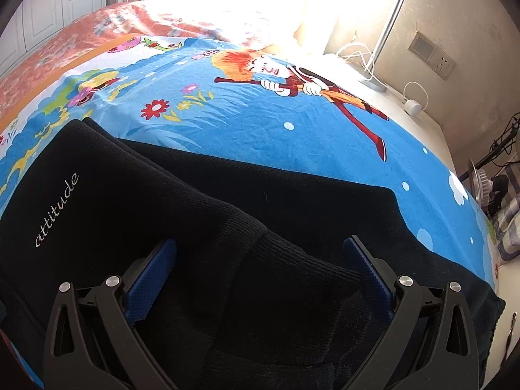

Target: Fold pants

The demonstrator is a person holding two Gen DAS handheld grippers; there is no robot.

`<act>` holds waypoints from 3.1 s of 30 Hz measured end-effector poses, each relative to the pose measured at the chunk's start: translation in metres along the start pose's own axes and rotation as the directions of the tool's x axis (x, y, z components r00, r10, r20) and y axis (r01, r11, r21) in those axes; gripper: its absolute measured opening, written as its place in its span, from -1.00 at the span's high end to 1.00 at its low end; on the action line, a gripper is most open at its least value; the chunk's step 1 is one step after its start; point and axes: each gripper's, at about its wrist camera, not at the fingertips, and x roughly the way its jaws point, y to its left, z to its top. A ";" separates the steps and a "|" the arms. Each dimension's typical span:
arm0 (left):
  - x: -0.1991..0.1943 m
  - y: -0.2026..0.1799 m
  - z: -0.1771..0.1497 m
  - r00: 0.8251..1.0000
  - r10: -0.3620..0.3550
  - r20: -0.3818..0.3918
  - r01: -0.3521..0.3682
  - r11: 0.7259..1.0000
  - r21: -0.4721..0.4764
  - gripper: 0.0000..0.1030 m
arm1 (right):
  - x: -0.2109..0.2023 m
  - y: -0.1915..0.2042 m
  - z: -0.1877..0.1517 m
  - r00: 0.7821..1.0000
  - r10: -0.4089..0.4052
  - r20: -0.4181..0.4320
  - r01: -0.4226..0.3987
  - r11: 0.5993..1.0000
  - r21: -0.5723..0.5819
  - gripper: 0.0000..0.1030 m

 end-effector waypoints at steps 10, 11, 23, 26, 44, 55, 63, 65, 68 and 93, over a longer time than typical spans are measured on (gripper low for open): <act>-0.012 -0.012 0.002 0.999 0.035 0.032 -0.036 0.999 0.041 0.41 | -0.050 0.070 0.068 0.956 0.247 -0.157 -0.255 0.966 -0.033 -0.91; -0.013 -0.014 0.002 0.999 0.038 0.038 -0.040 0.998 0.046 0.41 | -0.055 0.082 0.075 0.947 0.270 -0.177 -0.283 0.957 -0.056 -0.90; -0.031 -0.044 0.007 0.990 0.088 0.112 -0.103 0.986 0.134 0.44 | -0.039 0.159 0.100 0.895 0.141 -0.423 -0.273 0.923 -0.271 -0.90; -0.035 -0.051 0.008 0.988 0.096 0.124 -0.115 0.981 0.156 0.44 | -0.028 0.168 0.095 0.892 0.094 -0.443 -0.255 0.913 -0.320 -0.90; -0.013 -0.058 0.008 0.996 -0.015 0.092 0.023 0.996 -0.087 -0.41 | -0.071 0.091 0.111 0.848 0.364 -0.386 -0.451 0.877 -0.164 0.45; -0.059 -0.193 0.027 0.965 0.025 0.262 -0.099 0.958 0.270 0.49 | -0.168 -0.114 0.099 0.795 0.602 -0.073 -0.593 0.797 0.115 0.32; -0.068 -0.301 -0.009 0.943 0.027 0.332 -0.204 0.835 0.512 0.49 | -0.183 -0.149 0.077 0.792 0.610 -0.024 -0.604 0.789 0.108 -0.91; -0.069 -0.321 -0.016 0.941 0.006 0.339 -0.202 0.812 0.547 0.50 | -0.173 -0.151 0.071 0.825 0.561 -0.070 -0.553 0.826 0.105 -0.91; -0.071 -0.347 -0.026 0.935 -0.023 0.355 -0.207 0.777 0.595 0.50 | -0.150 -0.167 0.056 0.827 0.551 -0.115 -0.537 0.833 0.134 -0.91; 0.049 -0.526 -0.239 0.927 -0.215 0.306 -0.258 0.224 0.940 -0.07 | -0.028 -0.390 -0.149 0.815 0.572 -0.090 -0.450 0.723 0.524 -0.19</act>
